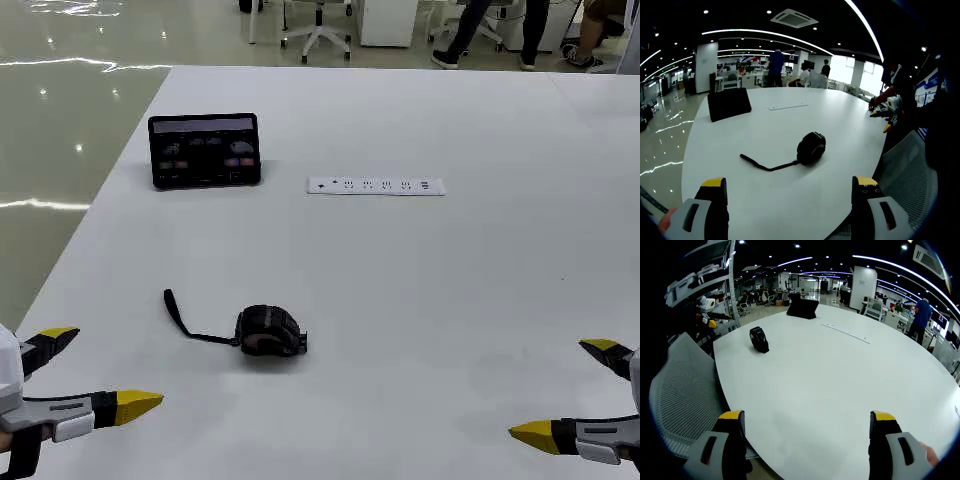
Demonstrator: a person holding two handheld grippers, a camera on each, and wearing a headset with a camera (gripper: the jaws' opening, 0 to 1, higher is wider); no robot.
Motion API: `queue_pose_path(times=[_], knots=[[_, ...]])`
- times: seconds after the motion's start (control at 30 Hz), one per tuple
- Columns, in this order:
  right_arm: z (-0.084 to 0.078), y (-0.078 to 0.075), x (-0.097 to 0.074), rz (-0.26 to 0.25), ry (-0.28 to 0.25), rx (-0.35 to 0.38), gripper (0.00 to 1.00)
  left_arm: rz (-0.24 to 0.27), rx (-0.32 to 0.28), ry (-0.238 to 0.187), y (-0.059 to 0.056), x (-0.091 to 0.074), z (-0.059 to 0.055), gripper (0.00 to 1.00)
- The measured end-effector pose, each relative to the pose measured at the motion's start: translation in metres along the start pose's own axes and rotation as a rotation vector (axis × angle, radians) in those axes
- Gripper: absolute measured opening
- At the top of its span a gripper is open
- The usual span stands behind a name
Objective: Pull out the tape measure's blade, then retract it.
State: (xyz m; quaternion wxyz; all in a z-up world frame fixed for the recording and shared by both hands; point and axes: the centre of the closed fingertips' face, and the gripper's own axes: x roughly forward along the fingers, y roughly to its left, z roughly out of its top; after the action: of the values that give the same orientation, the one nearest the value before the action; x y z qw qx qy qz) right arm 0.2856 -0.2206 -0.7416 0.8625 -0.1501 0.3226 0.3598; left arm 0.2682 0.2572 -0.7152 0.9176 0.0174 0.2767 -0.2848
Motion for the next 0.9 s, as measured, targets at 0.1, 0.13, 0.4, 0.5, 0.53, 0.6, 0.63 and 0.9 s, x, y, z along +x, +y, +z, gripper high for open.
queue_pose_path(times=[0.1,0.13,0.4,0.5,0.53,0.6,0.63,0.9], knots=[[0.0,0.0,0.0,0.0,-0.001,0.0,1.0,-0.002,0.0,0.0,-0.001,0.001,0.0,1.0],[0.0,-0.001,0.0,-0.001,-0.001,0.0,1.0,-0.003,0.0,0.001,-0.001,0.001,0.0,1.0],[0.001,-0.002,-0.001,-0.004,-0.007,-0.003,1.0,-0.003,0.004,0.005,0.0,0.001,-0.001,1.0],[0.001,-0.002,0.0,-0.008,-0.008,-0.024,1.0,-0.009,0.017,-0.004,-0.002,0.002,0.001,1.0],[0.002,-0.002,0.0,-0.007,-0.007,-0.026,1.0,-0.012,0.016,-0.008,-0.003,0.002,0.002,1.0],[0.003,0.0,0.001,0.004,-0.012,-0.023,0.99,-0.015,0.036,-0.031,-0.005,0.004,0.007,1.0],[0.004,-0.001,0.001,0.0,-0.013,-0.035,0.99,-0.02,0.042,-0.033,-0.006,0.005,0.007,1.0],[0.02,-0.004,0.014,0.019,-0.041,-0.075,0.97,-0.057,0.082,-0.017,-0.01,0.023,0.014,1.0]])
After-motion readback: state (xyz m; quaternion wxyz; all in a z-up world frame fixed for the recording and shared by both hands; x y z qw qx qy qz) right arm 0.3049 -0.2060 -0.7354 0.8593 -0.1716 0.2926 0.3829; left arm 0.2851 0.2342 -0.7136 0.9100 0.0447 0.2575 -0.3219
